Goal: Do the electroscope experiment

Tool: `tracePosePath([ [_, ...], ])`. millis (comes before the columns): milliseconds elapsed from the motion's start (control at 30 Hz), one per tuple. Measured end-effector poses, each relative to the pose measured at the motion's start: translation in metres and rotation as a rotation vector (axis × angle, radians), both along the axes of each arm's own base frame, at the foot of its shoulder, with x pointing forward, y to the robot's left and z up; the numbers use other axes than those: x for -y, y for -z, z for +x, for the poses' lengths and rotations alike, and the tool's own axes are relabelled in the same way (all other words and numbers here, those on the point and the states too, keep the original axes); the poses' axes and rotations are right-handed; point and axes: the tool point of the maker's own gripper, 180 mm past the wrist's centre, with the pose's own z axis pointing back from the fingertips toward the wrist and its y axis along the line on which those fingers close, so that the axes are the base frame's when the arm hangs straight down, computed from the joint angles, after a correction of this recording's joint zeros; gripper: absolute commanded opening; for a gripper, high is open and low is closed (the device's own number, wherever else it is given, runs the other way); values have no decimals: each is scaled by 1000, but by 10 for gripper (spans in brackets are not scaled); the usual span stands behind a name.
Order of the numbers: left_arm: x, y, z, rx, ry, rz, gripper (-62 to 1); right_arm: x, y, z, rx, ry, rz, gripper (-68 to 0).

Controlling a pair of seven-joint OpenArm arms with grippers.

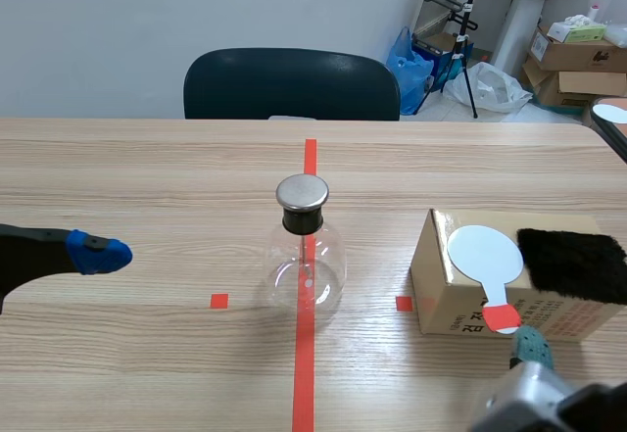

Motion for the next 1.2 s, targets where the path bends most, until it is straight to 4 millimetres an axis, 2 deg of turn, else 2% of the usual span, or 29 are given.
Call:
tracePosePath([
  [133,-1,6,2,-14,-11,29,14,1,-21,12,-33,4,201,4],
  [267,-18,2,33,-13,-212,3,14,-12,-40,23,-83,-59,397,4],
  [367,-20,9,36,-60,-233,23,14,-19,-51,27,-109,-93,508,4],
  [467,-27,13,46,-79,-304,46,14,-26,-53,28,-165,-129,608,4],
  [600,-22,1,55,-56,-357,54,14,-38,-51,28,-241,-190,736,4],
  [833,-7,-31,54,-29,-422,45,14,-46,-60,36,-297,-305,826,4],
  [1000,-15,-22,57,-63,-468,105,14,-42,-68,42,-275,-318,863,4],
  [1200,-15,-23,58,-57,-470,100,14,-41,-72,46,-266,-324,870,4],
])
